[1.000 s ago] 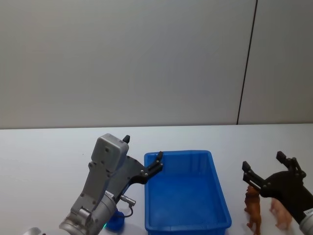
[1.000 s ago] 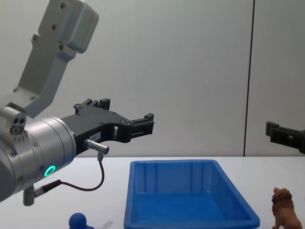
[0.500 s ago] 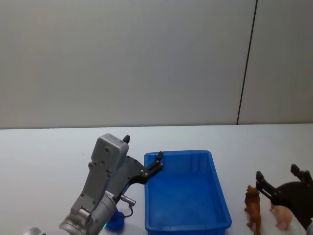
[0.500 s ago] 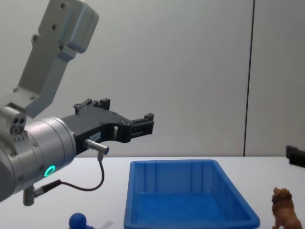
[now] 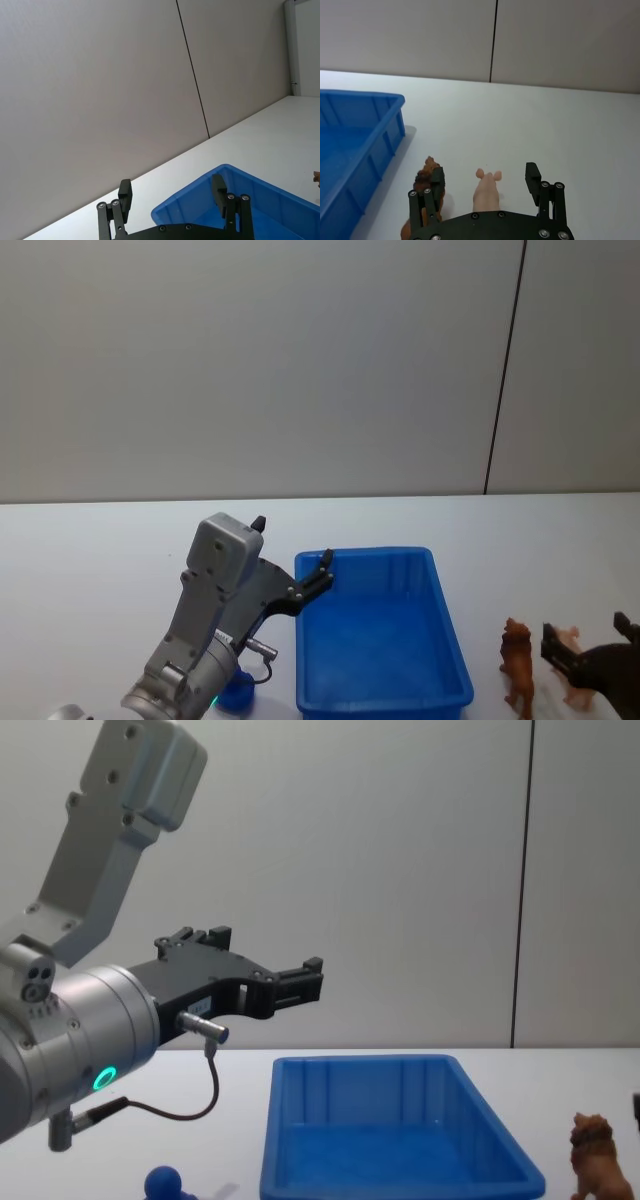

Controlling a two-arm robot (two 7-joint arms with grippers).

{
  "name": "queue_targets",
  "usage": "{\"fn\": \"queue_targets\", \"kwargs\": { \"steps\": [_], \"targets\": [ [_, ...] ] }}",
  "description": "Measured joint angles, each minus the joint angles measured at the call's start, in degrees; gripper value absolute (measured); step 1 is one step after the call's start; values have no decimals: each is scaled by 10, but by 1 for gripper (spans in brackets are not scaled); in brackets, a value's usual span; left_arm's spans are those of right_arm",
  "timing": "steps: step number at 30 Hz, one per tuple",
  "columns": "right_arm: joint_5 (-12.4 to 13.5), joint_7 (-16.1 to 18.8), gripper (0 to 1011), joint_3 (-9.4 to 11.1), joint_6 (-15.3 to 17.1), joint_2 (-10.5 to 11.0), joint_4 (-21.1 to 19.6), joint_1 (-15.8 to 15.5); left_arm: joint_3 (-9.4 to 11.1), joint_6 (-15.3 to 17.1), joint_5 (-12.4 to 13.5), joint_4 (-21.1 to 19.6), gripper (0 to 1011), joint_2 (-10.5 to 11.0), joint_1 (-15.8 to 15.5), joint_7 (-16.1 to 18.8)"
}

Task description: Pick up the two dolls from the table and place them into the box.

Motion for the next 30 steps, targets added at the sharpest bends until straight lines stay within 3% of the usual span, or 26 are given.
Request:
{"fn": "queue_targets", "kwargs": {
  "steps": [14,23,30],
  "targets": [
    [-4,-2,976,0,12,-8,39,0,0,0,0,0,1002,0,0,0],
    [-5,4,759,0,17,-12,62,4,0,0,0,0,1001,0,0,0],
    [-5,10,503,1,16,-15,70,5,0,0,0,0,1001,0,0,0]
  ]
}}
